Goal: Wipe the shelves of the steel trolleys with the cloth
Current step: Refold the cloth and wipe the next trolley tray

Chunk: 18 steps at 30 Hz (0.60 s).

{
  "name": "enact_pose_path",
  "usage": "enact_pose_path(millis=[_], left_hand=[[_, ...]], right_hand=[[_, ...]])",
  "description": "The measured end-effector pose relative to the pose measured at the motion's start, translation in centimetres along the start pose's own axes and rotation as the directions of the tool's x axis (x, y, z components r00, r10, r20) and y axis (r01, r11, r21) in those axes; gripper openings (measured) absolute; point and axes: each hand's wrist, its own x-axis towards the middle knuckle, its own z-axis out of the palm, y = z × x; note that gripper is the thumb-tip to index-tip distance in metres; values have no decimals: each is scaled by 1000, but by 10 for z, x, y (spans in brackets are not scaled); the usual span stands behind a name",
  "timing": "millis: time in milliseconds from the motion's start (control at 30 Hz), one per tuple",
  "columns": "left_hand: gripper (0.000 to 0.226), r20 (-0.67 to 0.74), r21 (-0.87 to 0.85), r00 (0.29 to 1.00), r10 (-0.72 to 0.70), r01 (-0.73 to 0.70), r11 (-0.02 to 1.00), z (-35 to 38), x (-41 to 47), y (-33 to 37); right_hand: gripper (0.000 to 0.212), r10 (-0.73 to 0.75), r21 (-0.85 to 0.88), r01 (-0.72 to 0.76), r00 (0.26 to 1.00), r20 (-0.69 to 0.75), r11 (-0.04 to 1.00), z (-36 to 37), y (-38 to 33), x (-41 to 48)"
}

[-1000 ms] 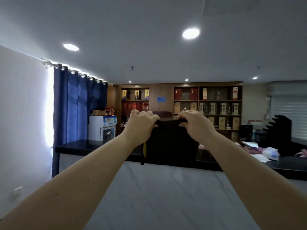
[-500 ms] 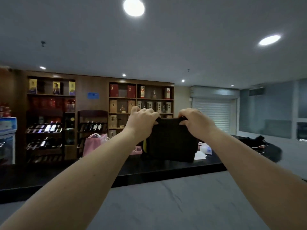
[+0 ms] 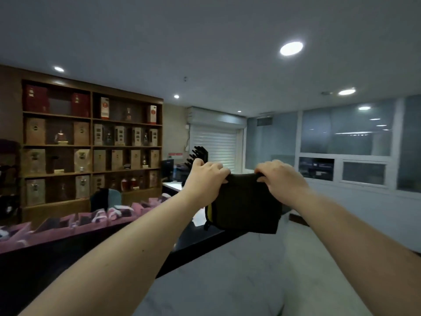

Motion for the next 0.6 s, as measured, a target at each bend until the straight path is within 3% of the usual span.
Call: enact_pose_path(millis=[167, 333, 600], left_hand=[[22, -93, -153, 983, 158, -171, 973, 116, 92, 41], [26, -204, -366, 937, 283, -341, 866, 203, 197, 127], [20, -430, -575, 812, 395, -584, 574, 253, 320, 335]], right_hand=[[12, 137, -255, -126, 990, 29, 959, 44, 97, -7], [8, 368, -431, -326, 930, 15, 842, 43, 193, -36], [9, 743, -680, -561, 669, -37, 472, -9, 304, -132]])
